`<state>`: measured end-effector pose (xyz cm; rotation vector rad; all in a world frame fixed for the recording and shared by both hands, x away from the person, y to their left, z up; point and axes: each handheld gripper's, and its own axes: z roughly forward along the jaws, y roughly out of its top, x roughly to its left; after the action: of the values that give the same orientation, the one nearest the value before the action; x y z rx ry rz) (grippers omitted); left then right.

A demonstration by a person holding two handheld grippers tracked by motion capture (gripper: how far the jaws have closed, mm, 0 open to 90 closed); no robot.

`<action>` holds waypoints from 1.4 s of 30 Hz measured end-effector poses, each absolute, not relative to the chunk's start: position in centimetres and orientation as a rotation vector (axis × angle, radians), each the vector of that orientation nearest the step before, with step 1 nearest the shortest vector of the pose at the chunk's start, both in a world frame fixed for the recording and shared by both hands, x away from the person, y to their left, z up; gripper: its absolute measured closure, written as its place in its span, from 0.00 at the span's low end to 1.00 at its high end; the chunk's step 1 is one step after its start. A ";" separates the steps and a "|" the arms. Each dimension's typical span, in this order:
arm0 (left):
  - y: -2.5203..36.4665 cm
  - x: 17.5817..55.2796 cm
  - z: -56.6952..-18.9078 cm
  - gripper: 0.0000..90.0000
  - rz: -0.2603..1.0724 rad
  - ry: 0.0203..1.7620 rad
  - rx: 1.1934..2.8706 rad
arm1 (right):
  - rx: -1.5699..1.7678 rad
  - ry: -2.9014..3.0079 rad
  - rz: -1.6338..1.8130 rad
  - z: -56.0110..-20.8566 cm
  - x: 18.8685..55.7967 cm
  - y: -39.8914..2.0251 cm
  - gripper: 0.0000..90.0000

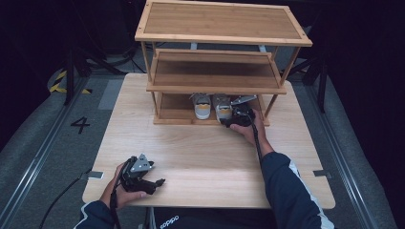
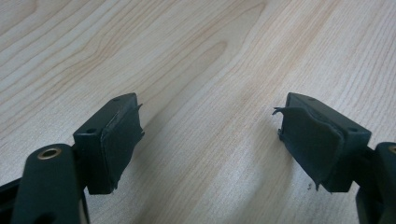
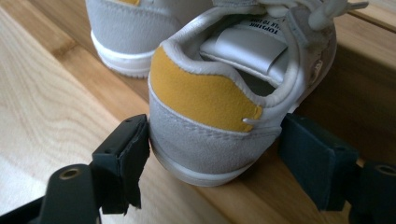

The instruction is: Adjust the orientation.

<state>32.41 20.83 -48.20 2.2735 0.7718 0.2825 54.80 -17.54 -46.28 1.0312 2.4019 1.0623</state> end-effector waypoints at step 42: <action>20.9 32.4 -48.2 0.23 0.275 0.762 2.271 | 0.937 2.453 0.945 -44.7 51.4 -19.5 0.38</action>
<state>32.42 20.95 -48.22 2.2714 0.7622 0.2752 51.42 -19.46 -44.68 0.9369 2.4535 0.9446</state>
